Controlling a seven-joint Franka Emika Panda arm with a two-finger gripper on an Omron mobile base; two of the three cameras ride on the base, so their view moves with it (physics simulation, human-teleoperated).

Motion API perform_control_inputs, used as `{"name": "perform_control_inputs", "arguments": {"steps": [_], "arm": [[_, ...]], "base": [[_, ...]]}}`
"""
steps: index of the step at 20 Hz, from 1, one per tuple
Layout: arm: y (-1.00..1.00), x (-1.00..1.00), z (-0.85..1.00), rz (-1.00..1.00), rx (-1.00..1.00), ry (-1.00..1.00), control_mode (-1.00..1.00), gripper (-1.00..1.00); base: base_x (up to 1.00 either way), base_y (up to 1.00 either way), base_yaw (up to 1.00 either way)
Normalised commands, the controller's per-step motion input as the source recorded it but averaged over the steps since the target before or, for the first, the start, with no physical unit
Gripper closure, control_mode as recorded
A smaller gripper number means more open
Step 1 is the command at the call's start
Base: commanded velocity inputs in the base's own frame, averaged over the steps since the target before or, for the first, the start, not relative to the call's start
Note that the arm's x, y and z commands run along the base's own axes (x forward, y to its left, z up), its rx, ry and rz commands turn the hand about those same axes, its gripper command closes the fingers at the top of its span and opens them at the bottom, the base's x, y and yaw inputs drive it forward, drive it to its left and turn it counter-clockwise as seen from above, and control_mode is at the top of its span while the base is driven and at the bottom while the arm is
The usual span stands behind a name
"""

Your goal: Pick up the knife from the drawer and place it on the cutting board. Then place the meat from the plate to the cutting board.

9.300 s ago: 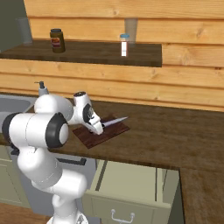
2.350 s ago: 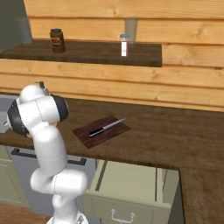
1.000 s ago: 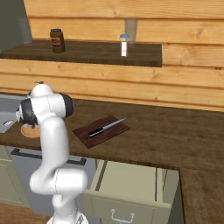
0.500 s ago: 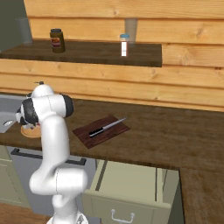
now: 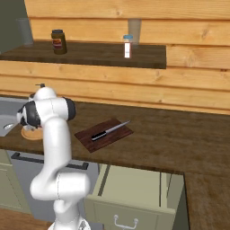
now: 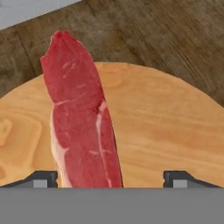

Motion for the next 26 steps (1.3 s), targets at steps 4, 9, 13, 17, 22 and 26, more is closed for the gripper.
{"name": "perform_control_inputs", "arguments": {"steps": [4,9,13,17,22,26], "arm": [[0.36,-0.01,-0.58,0.0,0.11,0.0,-1.0,1.0],[0.14,-0.15,-0.64,0.0,0.04,0.0,-1.0,1.0],[0.01,-0.1,-0.47,0.01,-0.08,-0.08,-1.0,1.0],[-0.28,-0.14,0.09,0.0,-0.01,-0.06,-1.0,1.0],[-0.46,-0.34,0.73,-0.03,0.03,-0.18,-1.0,1.0],[-0.76,-0.09,0.99,-0.16,0.17,-0.14,-1.0,1.0]], "base": [[0.0,0.0,0.0],[0.0,0.0,0.0],[0.0,0.0,0.0],[0.0,0.0,0.0],[0.0,0.0,0.0],[0.0,0.0,0.0]]}}
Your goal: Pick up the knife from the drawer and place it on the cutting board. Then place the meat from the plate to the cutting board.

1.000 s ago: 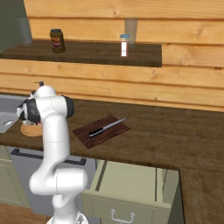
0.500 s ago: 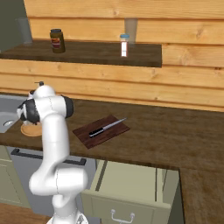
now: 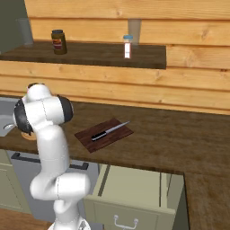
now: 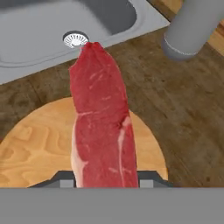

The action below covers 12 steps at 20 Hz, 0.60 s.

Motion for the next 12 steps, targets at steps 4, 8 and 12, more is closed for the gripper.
{"name": "perform_control_inputs", "arguments": {"steps": [4,8,12], "arm": [[-0.98,-0.26,0.53,-0.24,0.18,-0.14,-1.0,1.0],[-0.93,-0.46,0.03,-0.37,0.21,0.0,-1.0,1.0],[-0.82,-0.44,0.0,-0.46,0.16,0.0,-1.0,1.0]], "base": [[0.0,0.0,0.0],[0.0,0.0,0.0],[0.0,0.0,0.0]]}}
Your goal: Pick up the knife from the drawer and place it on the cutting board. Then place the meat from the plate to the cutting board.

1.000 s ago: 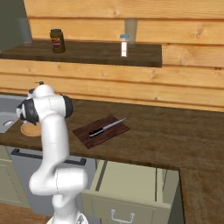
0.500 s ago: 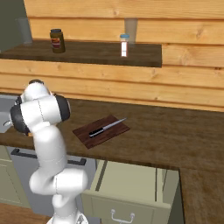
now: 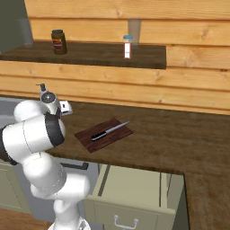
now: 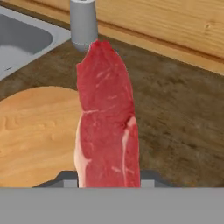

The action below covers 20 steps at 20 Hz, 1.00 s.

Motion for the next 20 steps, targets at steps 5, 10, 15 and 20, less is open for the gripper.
{"name": "perform_control_inputs", "arguments": {"steps": [5,10,15,20], "arm": [[-0.6,-0.03,0.02,-0.47,0.3,0.0,-1.0,1.0],[-0.17,0.13,0.05,-0.59,0.42,0.02,-1.0,1.0],[-0.23,0.17,0.05,-0.46,0.17,0.03,-1.0,1.0],[-0.39,0.16,0.12,-0.31,0.09,0.03,-1.0,1.0]], "base": [[0.0,0.0,0.0],[0.0,0.0,0.0],[0.0,0.0,0.0],[0.0,0.0,0.0]]}}
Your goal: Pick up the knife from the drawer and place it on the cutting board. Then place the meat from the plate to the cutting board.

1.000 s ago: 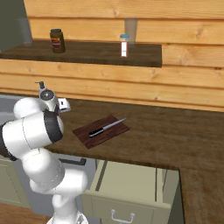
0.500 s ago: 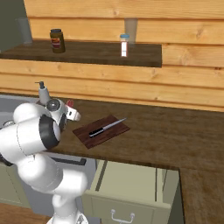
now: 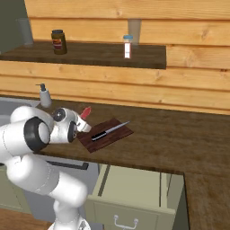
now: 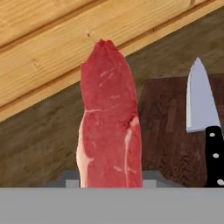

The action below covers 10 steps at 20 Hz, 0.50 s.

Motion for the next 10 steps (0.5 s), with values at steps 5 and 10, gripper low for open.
{"name": "perform_control_inputs", "arguments": {"steps": [5,10], "arm": [[-0.32,0.34,0.16,-0.06,0.25,0.14,-1.0,1.0],[-0.13,0.05,0.02,0.0,0.14,0.1,-1.0,1.0]], "base": [[0.0,0.0,0.0],[0.0,0.0,0.0]]}}
